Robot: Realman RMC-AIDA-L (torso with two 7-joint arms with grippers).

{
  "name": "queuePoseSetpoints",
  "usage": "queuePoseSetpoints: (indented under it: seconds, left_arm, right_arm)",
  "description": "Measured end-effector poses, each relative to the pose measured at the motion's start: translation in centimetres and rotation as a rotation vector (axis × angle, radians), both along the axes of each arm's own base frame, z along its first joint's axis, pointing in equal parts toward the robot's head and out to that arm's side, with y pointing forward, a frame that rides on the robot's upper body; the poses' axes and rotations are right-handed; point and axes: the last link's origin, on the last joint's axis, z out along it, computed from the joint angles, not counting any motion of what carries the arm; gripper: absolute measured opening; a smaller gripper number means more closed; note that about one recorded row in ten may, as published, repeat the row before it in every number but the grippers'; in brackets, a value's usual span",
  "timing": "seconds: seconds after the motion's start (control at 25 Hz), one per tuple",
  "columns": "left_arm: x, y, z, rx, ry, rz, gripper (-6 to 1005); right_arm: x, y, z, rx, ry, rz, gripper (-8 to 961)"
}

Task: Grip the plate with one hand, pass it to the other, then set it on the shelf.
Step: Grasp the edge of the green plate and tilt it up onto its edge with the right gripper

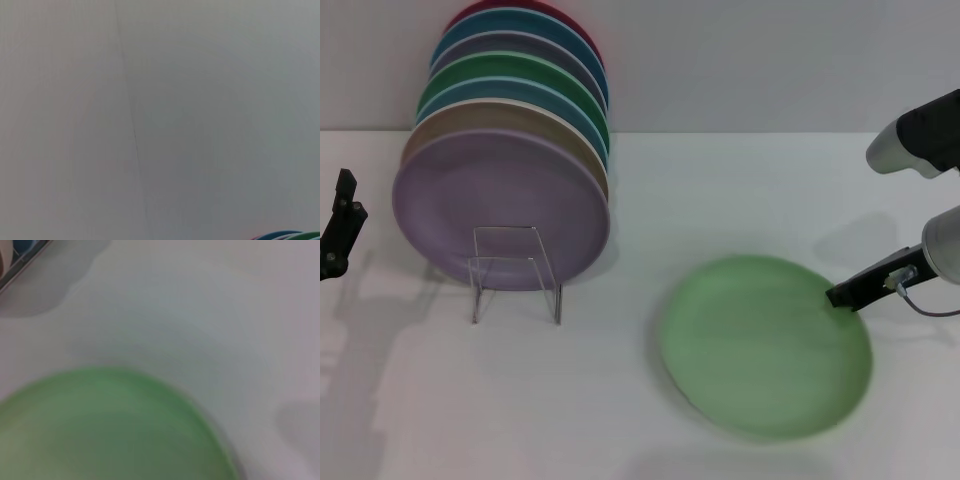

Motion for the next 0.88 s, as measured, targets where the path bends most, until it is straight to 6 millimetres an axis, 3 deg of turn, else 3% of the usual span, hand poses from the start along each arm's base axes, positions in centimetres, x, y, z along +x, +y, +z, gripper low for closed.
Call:
queuePoseSetpoints:
  seconds: [0.24,0.56,0.88]
  left_arm:
    - [0.0,0.0,0.1,0.002,0.001,-0.005,845]
    - [0.2,-0.2,0.1,0.005,-0.004,-0.012,844]
    - [1.5,-1.0,-0.5,-0.011,-0.022,-0.095,843]
  right_arm:
    - [0.0,0.0,0.1,0.007,0.003,-0.008,31]
    - [-0.5,-0.1,1.4,0.055,0.009,0.026,25]
    - [-2.2,-1.1,4.2,0.156,0.072,0.133,19]
